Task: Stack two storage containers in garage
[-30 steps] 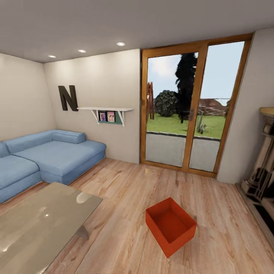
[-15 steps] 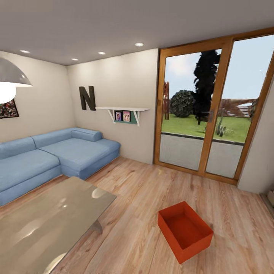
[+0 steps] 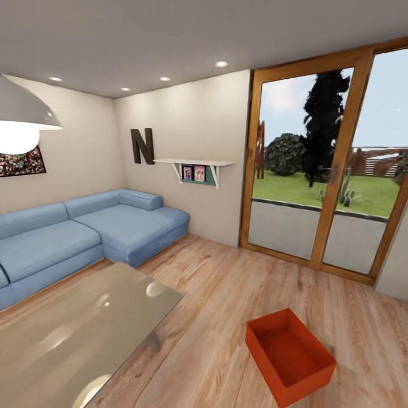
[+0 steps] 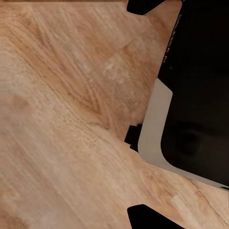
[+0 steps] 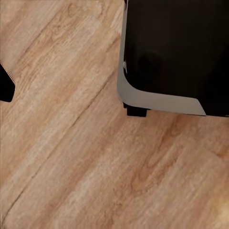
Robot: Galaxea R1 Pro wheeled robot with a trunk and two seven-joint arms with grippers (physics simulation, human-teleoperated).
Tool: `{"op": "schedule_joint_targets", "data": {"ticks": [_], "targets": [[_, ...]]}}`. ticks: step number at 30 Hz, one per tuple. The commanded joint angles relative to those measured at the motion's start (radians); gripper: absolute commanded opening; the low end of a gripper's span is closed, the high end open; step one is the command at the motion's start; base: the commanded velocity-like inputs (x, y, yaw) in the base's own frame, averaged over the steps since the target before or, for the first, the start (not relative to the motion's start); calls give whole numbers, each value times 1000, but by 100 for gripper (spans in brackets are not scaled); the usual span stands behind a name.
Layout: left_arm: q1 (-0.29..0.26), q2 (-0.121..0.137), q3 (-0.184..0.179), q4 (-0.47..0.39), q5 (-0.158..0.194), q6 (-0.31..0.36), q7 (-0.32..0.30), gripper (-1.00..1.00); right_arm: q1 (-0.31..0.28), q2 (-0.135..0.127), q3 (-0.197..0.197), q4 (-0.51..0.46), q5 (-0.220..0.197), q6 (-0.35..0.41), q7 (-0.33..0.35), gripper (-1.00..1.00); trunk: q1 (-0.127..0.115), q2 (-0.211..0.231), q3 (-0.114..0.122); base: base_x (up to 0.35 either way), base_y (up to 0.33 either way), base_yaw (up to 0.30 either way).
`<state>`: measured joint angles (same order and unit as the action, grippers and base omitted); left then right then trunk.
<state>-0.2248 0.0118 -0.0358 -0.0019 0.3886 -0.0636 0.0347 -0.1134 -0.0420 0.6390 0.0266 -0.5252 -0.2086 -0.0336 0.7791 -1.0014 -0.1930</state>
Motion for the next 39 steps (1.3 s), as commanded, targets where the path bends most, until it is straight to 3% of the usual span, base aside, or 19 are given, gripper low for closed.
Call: {"op": "schedule_joint_targets", "data": {"ticks": [1, 17, 39], "targets": [[-1, 0, -4, 0, 5, -2, 2, 100, -1, 1, 9, 3, -7, -4, 0, 100, 1, -1, -1, 316, 0, 2], [-1, -1, -4, 0, 4, -4, 2, 100, -1, 1, 5, 3, -9, -7, -1, 100, 1, -1, -1, 321, 0, -9], [-1, -1, -4, 0, 4, -4, 2, 100, -1, 1, 3, 3, -10, -8, -2, 100, 1, -1, -1, 291, 172, -232]]}}
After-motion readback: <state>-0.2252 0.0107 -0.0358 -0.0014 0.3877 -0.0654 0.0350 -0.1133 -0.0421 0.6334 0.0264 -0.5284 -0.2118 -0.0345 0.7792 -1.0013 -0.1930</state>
